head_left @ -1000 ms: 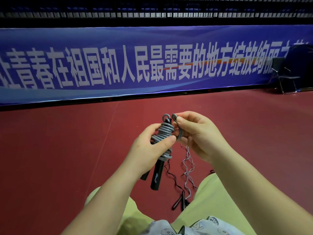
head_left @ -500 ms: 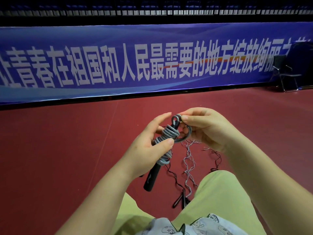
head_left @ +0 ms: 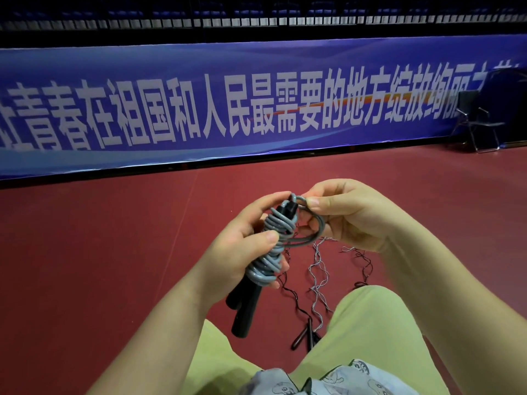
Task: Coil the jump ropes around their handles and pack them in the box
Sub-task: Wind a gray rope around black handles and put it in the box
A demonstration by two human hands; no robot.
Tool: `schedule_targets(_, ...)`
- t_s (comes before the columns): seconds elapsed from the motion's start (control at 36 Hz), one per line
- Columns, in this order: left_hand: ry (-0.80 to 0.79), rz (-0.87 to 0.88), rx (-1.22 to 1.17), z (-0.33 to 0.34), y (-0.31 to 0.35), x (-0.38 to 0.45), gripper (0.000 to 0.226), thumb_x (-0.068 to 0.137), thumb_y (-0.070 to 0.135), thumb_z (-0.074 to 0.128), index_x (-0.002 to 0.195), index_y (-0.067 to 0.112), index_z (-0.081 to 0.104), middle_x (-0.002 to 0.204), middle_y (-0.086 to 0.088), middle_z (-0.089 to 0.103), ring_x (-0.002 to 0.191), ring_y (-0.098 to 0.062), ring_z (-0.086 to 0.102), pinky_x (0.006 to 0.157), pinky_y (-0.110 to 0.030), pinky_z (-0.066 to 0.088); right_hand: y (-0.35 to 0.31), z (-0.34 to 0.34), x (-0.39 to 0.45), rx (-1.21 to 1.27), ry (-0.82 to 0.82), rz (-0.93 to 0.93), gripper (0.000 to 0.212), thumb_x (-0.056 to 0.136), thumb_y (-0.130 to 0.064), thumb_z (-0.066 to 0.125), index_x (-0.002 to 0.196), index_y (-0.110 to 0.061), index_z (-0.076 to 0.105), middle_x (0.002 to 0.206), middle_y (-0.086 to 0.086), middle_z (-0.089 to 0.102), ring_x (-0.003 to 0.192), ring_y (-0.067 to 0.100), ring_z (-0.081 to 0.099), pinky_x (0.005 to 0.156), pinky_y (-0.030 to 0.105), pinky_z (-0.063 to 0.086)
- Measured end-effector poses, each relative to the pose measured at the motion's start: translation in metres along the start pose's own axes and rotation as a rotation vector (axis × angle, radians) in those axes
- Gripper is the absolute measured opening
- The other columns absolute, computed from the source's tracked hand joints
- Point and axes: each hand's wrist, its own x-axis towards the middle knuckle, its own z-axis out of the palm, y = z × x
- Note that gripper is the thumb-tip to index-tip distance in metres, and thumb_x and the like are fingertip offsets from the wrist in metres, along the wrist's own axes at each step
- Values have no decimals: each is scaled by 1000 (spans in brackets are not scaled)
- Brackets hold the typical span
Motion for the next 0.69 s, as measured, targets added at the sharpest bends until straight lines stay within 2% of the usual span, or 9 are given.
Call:
schedule_targets(0.08,-11,-14,-28,1,1,1,53,66,31,61,117,44,63,87,-4,65,68,-22,65,51,-35,55,-1,-3,-2,-9,-27,6,10,66,-4,76,62,-10,70,67,7,69,54,15,65,52,23,54)
schedule_targets(0.19,-29,-35,-17,1,2,1,53,65,32,61,116,46,64,86,1,66,67,-20,65,49,-33,53,-2,-7,-1,-105,-39,15,17,58,2,82,63,-11,71,66,8,68,55,16,64,55,24,56)
schedule_targets(0.31,-71,-56,3,-2,7,1,55,66,31,60,119,44,62,84,0,65,66,-21,64,48,-32,51,-4,-7,0,-102,-51,35,10,70,-5,65,62,-9,71,64,9,66,54,15,64,54,23,55)
schedule_targets(0.44,-119,-75,39,-5,10,3,56,67,30,60,121,43,59,85,6,66,66,-25,64,48,-32,51,-4,-3,1,-76,-61,79,11,69,-5,64,60,-9,69,61,8,64,51,13,61,52,22,55)
schedule_targets(0.56,-111,-102,41,-2,6,4,55,65,28,62,117,46,60,78,0,64,63,-26,63,48,-30,50,2,-1,0,-94,-24,99,12,64,-6,77,59,-11,68,61,8,64,51,14,60,53,24,56)
schedule_targets(0.64,-76,-124,64,0,4,5,58,68,18,61,121,40,54,73,-6,60,61,-26,61,49,-27,49,8,2,-2,-81,28,88,7,67,-7,68,61,-10,65,61,7,63,50,14,59,52,25,55)
schedule_targets(0.69,-75,-120,74,1,6,3,57,70,16,58,122,39,52,76,-6,59,62,-26,61,50,-27,49,11,3,-2,-76,72,65,15,75,-2,66,62,-9,65,61,7,63,50,14,59,51,25,54)
